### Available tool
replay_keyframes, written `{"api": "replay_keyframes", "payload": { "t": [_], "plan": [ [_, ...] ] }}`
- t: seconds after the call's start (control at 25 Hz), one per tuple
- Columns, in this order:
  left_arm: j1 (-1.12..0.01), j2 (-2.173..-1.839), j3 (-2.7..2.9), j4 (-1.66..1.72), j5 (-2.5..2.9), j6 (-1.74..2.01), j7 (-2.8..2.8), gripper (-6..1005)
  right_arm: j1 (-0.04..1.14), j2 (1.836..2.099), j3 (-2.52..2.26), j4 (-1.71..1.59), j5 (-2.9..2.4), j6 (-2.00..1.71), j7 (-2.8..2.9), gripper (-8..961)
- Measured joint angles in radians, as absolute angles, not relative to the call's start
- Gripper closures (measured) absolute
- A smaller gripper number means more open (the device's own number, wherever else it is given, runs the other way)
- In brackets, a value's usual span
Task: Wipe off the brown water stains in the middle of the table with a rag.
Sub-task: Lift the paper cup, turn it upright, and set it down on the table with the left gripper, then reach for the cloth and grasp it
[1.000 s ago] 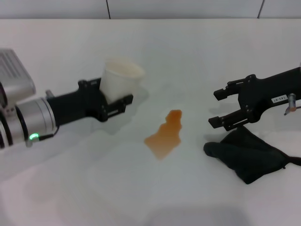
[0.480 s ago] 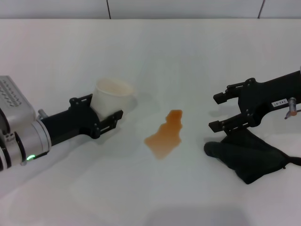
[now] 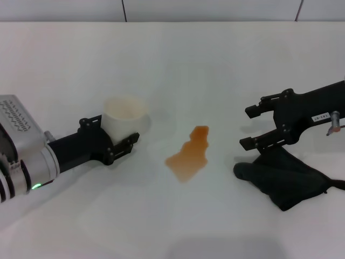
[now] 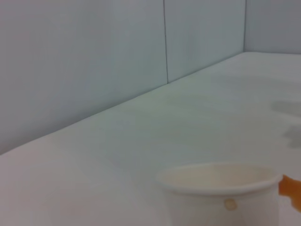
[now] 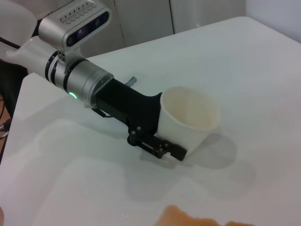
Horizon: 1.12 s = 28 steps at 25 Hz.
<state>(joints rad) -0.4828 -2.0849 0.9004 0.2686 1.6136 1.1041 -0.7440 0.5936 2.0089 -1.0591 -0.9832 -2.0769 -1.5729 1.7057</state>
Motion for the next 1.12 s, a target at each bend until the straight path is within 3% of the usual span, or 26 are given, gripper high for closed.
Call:
{"api": "replay_keyframes", "payload": {
  "t": [0.36,0.6,0.8,1.12],
  "plan": [
    [-0.461,-2.085,0.9,0.267,1.617,1.107,-0.729,364,0.594,2.008,-1.06,-0.982,-2.079,-1.572,1.706,101],
    [-0.45,-2.085,0.899,0.268,1.607,1.116,-0.727,179,0.593,2.007,-1.061,-0.982,-2.081,-1.572,1.706,101],
    [-0.424,-2.085,0.897,0.274,1.598,1.134,-0.723,105,0.592,2.006,-1.061,-0.982,-2.083,-1.573,1.706,101],
    [-0.311,-2.077,0.895,0.295,1.503,1.259,-0.707,105,0.591,2.006,-1.061,-0.991,-2.085,-1.59,1.706,101]
  ]
}}
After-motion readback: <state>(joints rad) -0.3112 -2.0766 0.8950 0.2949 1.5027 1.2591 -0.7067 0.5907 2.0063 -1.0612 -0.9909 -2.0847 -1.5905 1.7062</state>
